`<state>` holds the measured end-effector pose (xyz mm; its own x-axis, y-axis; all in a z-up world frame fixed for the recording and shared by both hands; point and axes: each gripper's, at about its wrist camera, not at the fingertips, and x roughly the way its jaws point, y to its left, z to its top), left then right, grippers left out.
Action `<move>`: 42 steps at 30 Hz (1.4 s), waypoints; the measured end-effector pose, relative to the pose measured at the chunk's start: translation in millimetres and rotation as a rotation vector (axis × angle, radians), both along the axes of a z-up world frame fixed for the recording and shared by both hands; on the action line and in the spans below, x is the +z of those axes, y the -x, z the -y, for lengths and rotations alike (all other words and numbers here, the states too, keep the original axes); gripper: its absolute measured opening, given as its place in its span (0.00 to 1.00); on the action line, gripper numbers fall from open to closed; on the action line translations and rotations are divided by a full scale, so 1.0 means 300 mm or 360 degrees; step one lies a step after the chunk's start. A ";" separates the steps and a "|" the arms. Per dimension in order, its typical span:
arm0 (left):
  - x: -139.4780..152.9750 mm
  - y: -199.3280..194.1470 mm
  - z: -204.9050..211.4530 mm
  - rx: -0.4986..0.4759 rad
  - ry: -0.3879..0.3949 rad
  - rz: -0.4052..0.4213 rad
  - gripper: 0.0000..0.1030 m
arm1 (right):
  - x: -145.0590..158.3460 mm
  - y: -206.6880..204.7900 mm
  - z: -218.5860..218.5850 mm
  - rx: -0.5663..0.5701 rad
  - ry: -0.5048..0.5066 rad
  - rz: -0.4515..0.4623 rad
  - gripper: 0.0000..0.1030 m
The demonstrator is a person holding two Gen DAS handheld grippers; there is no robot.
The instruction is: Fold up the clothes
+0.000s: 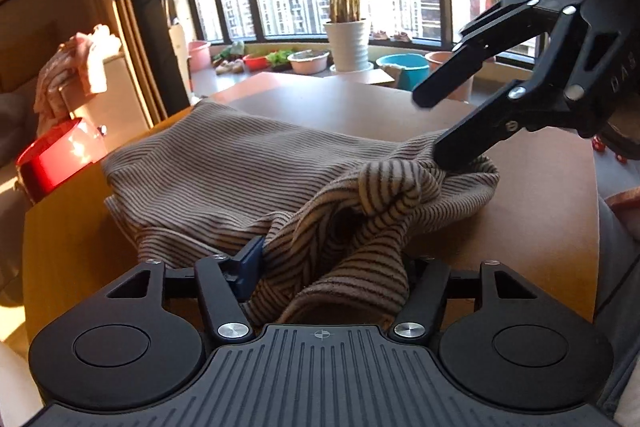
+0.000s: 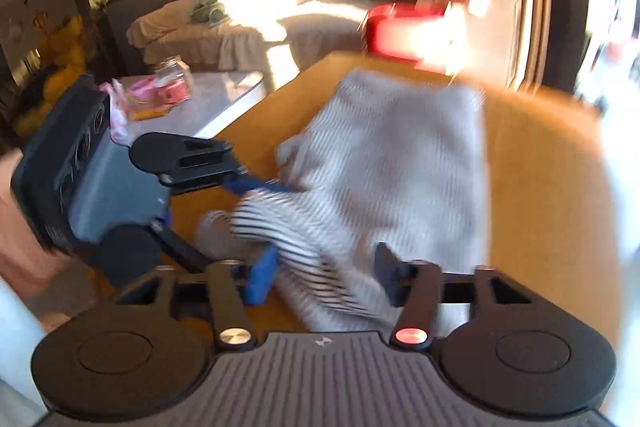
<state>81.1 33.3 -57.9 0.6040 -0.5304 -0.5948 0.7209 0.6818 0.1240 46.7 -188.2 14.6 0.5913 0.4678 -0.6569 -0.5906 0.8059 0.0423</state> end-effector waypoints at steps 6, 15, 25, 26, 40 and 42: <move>0.021 -0.019 -0.018 0.0046 0.0077 -0.0064 0.56 | -0.068 0.144 0.111 -0.0003 0.0458 0.0315 0.79; 0.048 -0.064 -0.054 0.0096 0.0248 -0.0220 0.52 | -0.231 0.208 0.111 0.0028 0.0567 0.0563 0.72; 0.048 -0.115 -0.134 0.0220 0.0479 -0.0483 0.41 | -0.213 0.097 -0.025 0.0162 0.0389 0.0719 0.30; 0.059 -0.097 -0.128 0.0210 0.0457 -0.0485 0.41 | -0.200 0.115 -0.020 0.0172 0.0364 0.0675 0.27; 0.265 -0.017 -0.068 -0.0107 0.0520 -0.0519 0.44 | 0.135 0.150 0.129 0.0043 -0.0057 0.0532 0.24; 0.220 -0.104 -0.106 0.0006 0.0543 -0.0554 0.44 | 0.107 -0.019 0.112 0.0009 -0.0152 0.0407 0.24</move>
<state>112.4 65.1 8.2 0.4024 -0.7283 -0.5546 0.6772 0.6445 -0.3550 52.4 -221.8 46.6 0.7296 0.5241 -0.4394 -0.5962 0.8022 -0.0330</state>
